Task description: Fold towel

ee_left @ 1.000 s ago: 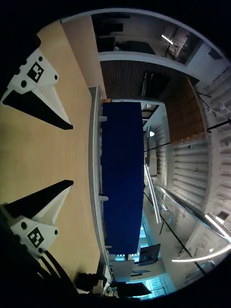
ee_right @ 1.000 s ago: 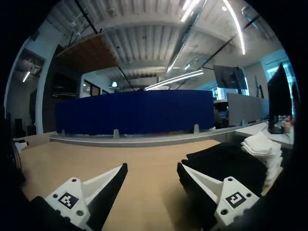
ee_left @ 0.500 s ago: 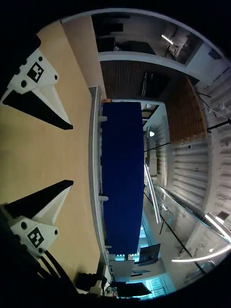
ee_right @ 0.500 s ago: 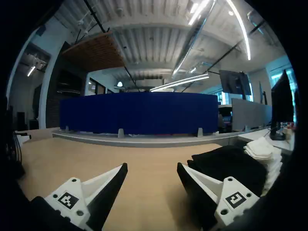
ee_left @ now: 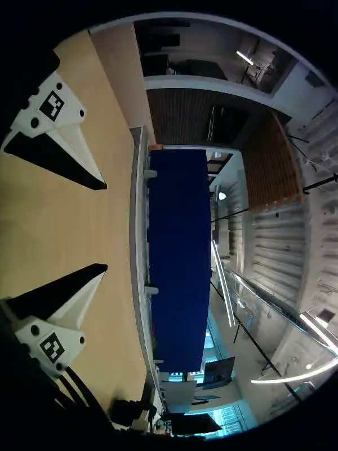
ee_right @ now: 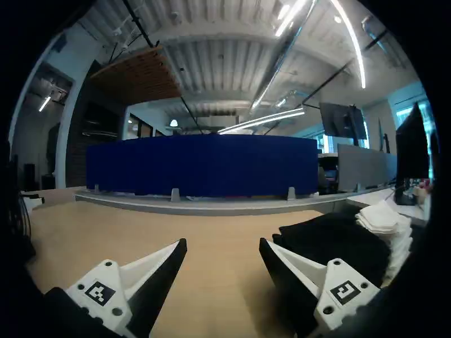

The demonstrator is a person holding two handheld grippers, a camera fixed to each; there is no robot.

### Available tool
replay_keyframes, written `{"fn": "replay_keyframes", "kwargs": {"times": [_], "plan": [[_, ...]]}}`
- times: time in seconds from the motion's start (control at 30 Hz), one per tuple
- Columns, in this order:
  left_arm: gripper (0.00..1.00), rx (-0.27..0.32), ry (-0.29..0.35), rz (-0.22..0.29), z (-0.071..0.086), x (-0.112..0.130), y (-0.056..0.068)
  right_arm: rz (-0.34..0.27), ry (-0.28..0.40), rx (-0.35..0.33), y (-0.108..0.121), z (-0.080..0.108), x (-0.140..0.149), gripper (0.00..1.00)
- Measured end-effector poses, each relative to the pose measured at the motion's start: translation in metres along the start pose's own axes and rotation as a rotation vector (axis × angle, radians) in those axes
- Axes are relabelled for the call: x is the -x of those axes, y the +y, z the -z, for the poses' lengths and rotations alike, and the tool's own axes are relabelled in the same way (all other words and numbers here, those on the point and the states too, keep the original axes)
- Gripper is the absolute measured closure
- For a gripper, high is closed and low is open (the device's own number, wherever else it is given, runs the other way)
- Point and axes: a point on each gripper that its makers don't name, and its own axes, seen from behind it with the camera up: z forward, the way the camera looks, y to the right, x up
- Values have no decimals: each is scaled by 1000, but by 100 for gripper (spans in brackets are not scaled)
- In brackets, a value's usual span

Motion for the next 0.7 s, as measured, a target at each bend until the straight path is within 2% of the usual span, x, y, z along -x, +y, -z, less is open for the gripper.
{"fn": "replay_keyframes", "kwargs": {"times": [0.7], "plan": [[3,0,0,0,-1,0,-1,0,1,0,1,1,2,0]]}}
